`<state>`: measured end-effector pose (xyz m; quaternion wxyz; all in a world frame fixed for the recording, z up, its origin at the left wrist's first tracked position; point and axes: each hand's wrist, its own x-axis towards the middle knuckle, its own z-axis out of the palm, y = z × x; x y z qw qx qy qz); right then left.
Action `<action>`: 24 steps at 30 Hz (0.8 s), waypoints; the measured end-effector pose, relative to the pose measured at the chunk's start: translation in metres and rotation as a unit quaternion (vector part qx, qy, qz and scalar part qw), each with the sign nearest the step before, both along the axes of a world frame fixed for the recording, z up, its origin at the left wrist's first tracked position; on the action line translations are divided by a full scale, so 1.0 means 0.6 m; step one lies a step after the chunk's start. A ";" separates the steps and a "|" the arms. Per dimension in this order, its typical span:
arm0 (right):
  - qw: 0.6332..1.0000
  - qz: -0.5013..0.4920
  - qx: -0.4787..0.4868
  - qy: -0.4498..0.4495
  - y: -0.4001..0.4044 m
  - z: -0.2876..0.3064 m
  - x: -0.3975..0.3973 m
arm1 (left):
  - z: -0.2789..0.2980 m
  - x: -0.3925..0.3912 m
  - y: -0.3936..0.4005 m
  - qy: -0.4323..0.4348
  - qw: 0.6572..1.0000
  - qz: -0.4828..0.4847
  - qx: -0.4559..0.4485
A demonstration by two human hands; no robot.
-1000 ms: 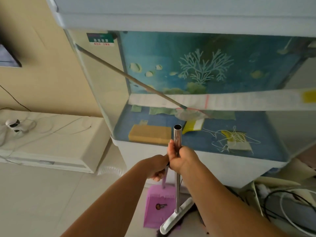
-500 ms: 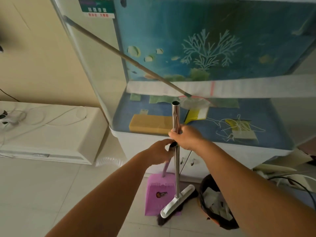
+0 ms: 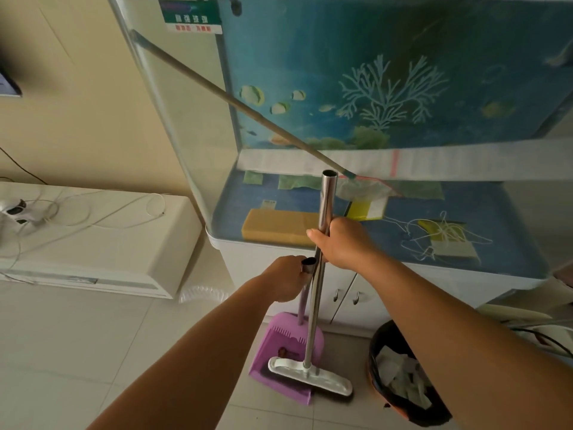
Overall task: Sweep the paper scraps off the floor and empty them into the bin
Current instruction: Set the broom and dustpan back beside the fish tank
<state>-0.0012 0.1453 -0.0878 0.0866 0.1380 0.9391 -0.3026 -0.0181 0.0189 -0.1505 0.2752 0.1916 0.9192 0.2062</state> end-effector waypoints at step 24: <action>0.998 0.020 -0.054 -0.038 -0.022 -0.032 -0.046 | 0.008 0.011 0.003 -0.089 0.988 0.106 0.073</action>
